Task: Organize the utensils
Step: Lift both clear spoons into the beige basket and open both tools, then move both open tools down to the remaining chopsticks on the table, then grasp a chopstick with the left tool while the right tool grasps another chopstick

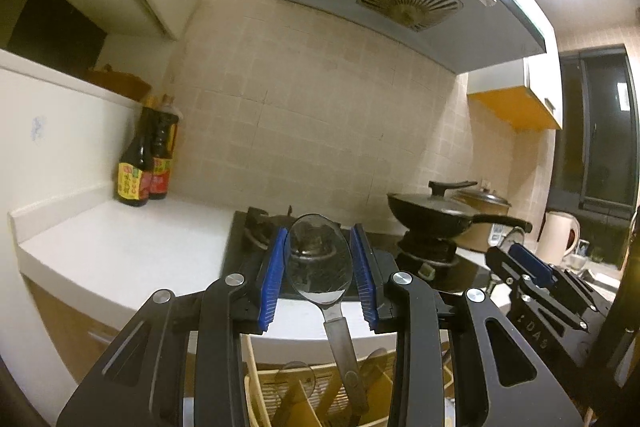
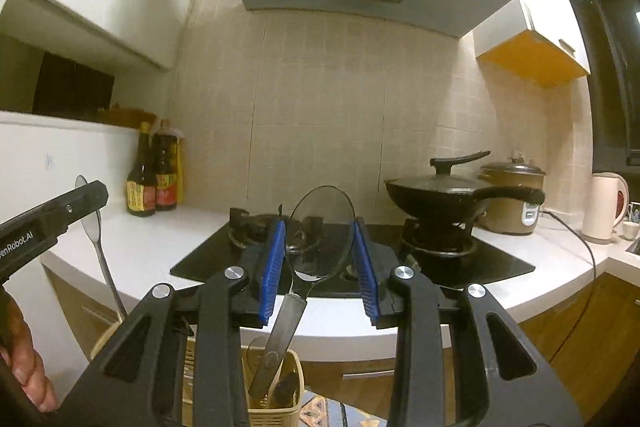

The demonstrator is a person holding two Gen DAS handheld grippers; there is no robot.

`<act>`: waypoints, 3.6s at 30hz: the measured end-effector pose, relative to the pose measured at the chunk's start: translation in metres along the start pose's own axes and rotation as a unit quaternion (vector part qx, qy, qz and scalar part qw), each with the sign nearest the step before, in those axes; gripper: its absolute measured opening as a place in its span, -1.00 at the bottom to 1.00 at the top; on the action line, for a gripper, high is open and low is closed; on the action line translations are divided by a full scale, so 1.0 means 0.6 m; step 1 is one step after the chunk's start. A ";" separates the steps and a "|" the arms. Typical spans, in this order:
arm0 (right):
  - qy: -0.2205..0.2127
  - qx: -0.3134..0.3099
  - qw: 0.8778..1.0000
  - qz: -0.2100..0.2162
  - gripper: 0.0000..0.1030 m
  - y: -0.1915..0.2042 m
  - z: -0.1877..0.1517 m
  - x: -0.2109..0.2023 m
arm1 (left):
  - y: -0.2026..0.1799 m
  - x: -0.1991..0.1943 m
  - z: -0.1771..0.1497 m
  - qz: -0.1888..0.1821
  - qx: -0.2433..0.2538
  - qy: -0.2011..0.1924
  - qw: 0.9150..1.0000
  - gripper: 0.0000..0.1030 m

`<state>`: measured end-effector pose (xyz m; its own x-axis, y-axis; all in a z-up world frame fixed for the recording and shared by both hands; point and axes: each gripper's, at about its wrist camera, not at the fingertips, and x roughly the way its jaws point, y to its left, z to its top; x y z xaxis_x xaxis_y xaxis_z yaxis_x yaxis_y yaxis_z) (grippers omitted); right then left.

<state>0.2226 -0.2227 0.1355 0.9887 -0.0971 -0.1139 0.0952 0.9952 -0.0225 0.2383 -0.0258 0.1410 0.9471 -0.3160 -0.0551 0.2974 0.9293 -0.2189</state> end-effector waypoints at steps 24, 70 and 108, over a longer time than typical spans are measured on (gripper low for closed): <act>0.119 0.069 0.988 0.075 0.11 -0.045 -0.040 -0.018 | 0.002 -0.023 -0.027 -0.046 0.017 0.087 0.995 -0.12; 0.573 0.042 0.804 0.153 -0.57 0.086 -0.295 -0.133 | 0.108 -0.169 -0.303 0.019 0.042 0.513 0.857 -0.11; 0.604 -0.039 0.784 0.141 -0.89 0.135 -0.307 -0.130 | 0.073 -0.151 -0.318 0.031 0.124 0.557 0.821 -0.72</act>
<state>0.1320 -0.1369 -0.0402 0.1351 0.1400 -0.9809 -0.1612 0.9799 0.1176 0.1423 0.0074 -0.0493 0.3051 -0.1178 -0.9450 0.3985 0.9170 0.0144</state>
